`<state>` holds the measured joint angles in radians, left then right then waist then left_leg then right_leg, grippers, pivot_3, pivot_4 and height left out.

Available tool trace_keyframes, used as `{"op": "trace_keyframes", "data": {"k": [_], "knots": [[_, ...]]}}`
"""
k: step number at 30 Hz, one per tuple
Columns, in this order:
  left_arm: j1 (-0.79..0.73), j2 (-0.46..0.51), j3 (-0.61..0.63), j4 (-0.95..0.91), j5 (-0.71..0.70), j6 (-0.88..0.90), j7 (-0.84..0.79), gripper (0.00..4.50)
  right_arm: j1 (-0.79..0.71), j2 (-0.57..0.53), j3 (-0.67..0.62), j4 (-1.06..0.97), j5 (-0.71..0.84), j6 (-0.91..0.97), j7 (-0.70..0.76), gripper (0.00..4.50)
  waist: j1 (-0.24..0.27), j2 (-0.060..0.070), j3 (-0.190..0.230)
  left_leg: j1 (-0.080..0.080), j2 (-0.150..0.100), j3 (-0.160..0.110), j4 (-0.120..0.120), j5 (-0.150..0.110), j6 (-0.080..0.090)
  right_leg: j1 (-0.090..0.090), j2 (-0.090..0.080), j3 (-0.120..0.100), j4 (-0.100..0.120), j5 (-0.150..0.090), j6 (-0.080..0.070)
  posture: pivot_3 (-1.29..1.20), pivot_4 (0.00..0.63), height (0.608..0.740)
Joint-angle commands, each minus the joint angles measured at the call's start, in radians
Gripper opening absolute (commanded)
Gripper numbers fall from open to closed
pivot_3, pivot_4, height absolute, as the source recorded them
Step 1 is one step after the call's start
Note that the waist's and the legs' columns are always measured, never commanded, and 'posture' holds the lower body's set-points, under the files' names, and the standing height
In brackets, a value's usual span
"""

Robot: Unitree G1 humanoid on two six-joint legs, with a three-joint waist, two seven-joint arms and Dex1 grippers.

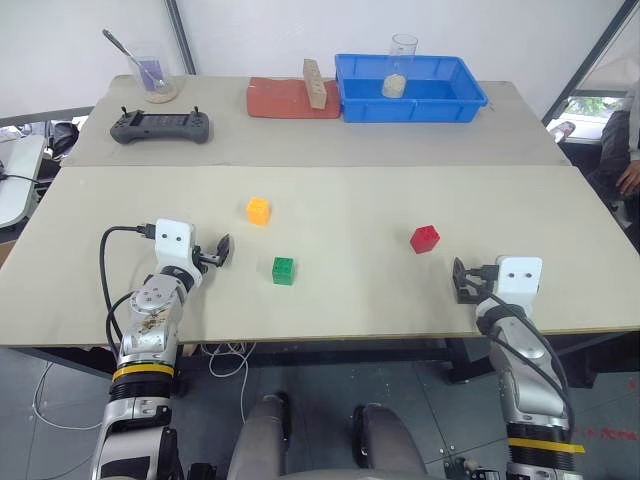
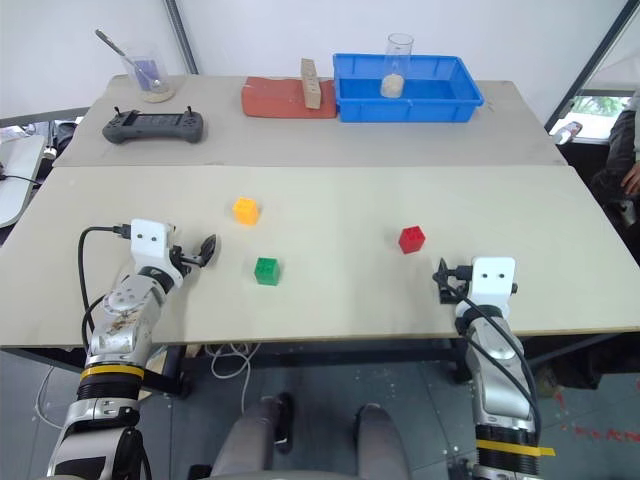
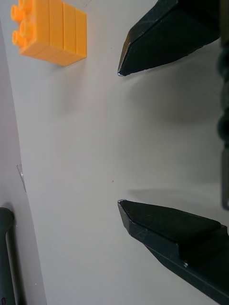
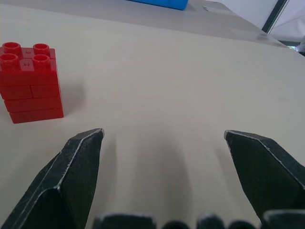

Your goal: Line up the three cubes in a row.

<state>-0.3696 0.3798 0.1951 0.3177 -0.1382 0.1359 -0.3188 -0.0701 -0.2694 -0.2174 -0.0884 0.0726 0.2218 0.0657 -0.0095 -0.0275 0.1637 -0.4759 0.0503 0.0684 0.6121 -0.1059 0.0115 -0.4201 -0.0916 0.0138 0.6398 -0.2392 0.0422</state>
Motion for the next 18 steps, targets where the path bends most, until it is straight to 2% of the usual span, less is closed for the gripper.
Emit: {"op": "trace_keyframes", "data": {"k": [1,18], "knots": [[-0.002,0.011,0.01,-0.023,-0.006,-0.006,-0.001,4.42,-0.01,-0.018,-0.023,-0.041,0.004,-0.004,0.004,4.5,0.0,0.0,0.0,0.0,0.0,0.0,0.0,0.0,0.0,0.0,0.0,0.0,0.0,0.0,0.0,0.0,0.15,0.74],[0.006,0.047,0.037,-0.068,-0.068,0.004,-0.087,4.42,-0.005,-0.048,-0.01,-0.092,0.007,0.023,0.055,4.5,0.0,0.0,0.0,0.0,0.0,0.0,0.0,0.0,0.0,0.0,0.0,0.0,0.0,0.0,0.0,0.0,0.15,0.74]]}}
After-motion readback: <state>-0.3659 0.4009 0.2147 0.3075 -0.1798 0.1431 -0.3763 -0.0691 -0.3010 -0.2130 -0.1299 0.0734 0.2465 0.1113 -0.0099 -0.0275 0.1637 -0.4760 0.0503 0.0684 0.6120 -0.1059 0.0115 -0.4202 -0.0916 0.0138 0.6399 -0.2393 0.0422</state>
